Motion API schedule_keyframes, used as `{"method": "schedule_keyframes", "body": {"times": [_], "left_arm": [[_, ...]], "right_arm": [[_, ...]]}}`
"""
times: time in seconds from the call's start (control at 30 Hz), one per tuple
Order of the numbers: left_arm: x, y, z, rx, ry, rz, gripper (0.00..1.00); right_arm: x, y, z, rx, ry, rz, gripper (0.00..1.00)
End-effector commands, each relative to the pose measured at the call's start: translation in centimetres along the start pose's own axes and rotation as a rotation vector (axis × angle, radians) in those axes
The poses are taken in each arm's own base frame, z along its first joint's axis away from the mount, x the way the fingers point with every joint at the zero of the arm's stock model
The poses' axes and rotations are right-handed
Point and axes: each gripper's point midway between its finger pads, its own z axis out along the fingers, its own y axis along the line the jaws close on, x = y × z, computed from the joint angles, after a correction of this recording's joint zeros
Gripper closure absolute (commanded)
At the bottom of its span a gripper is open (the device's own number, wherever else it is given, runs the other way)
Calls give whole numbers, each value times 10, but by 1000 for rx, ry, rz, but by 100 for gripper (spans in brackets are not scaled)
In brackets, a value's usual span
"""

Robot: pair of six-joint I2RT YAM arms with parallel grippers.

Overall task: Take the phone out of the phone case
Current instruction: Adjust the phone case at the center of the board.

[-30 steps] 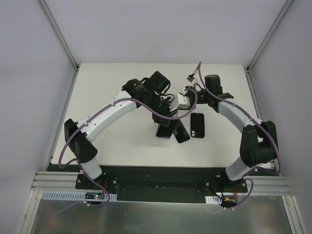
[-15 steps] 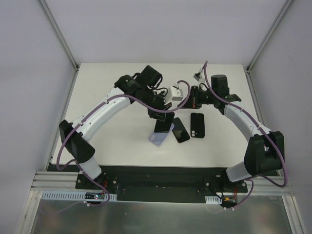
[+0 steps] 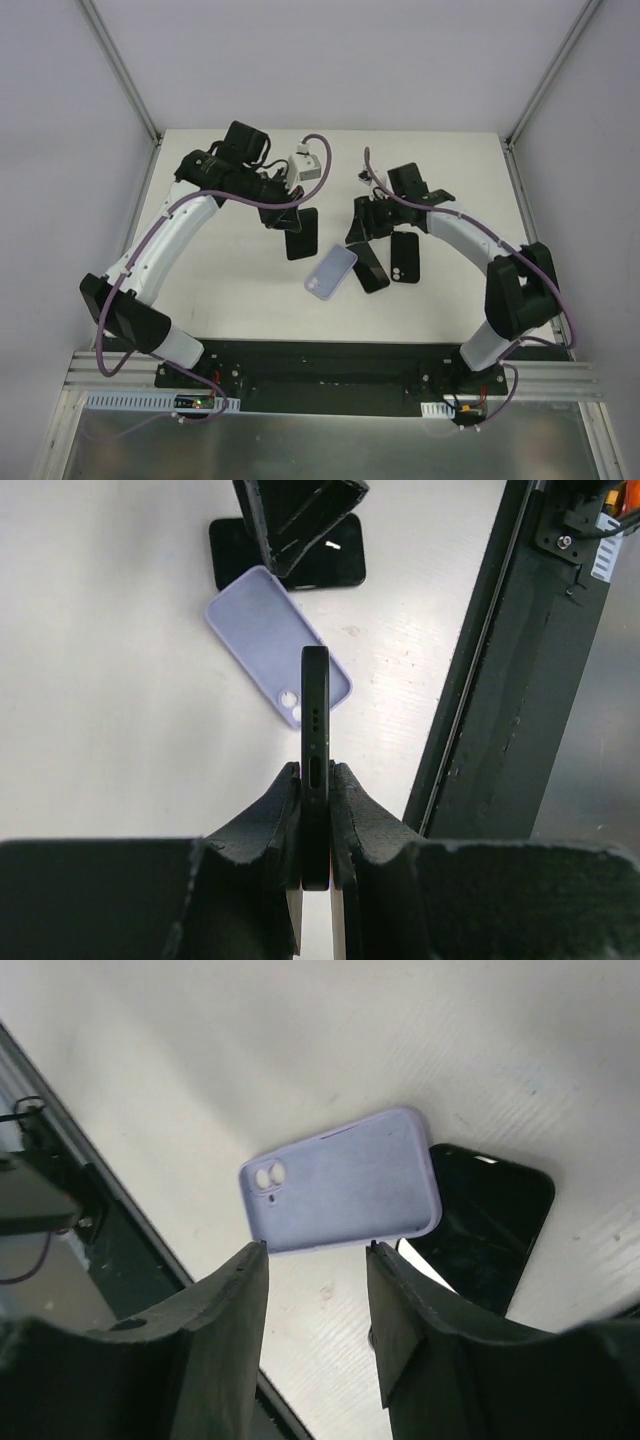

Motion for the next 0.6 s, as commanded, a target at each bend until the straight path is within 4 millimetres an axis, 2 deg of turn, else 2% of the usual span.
{"method": "schedule_keyframes", "body": {"times": [0.0, 0.27, 0.57], "left_arm": [[11, -14, -21, 19, -45, -13, 100], [30, -10, -45, -31, -72, -76, 100], [38, -9, -48, -45, -60, -80, 100]], "right_arm": [[-2, -25, 25, 125, 74, -76, 50], [9, -46, 64, 218, 206, -217, 49], [17, -51, 85, 245, 302, -367, 54]]}}
